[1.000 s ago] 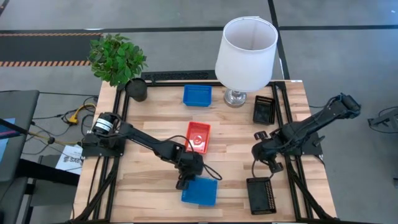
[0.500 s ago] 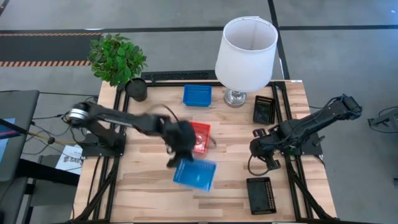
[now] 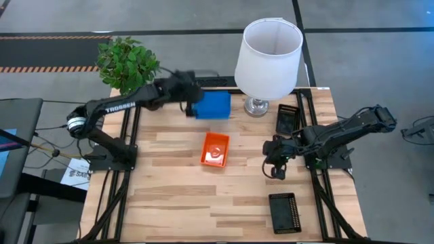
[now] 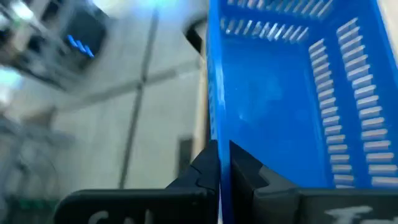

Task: Stack baskets by color
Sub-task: Stack the bottom blue bin on top of the top blue bin

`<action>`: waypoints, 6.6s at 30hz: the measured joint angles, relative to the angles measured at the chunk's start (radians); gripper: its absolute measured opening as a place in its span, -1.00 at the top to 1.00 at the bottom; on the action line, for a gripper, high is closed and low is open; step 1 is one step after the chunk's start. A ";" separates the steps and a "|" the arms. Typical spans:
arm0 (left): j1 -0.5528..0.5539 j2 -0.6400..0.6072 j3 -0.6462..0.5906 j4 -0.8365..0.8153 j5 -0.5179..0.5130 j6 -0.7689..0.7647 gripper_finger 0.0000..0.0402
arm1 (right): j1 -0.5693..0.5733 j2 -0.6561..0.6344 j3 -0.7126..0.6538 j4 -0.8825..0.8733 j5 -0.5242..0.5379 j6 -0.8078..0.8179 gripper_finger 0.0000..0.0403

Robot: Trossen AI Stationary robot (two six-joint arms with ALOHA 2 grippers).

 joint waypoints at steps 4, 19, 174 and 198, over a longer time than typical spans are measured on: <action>0.131 0.042 0.003 0.064 0.070 0.117 1.00 | 0.004 0.004 0.000 0.023 0.061 0.067 0.95; 0.208 0.341 0.207 -0.038 0.262 0.235 1.00 | -0.001 0.003 0.000 0.039 0.153 0.230 0.96; 0.257 0.371 0.258 -0.178 0.438 -0.291 -0.33 | 0.019 0.003 0.000 0.011 0.156 0.019 0.97; 0.012 0.367 0.257 -0.439 0.506 -0.207 0.79 | -0.162 0.004 0.000 0.076 0.156 -0.191 0.97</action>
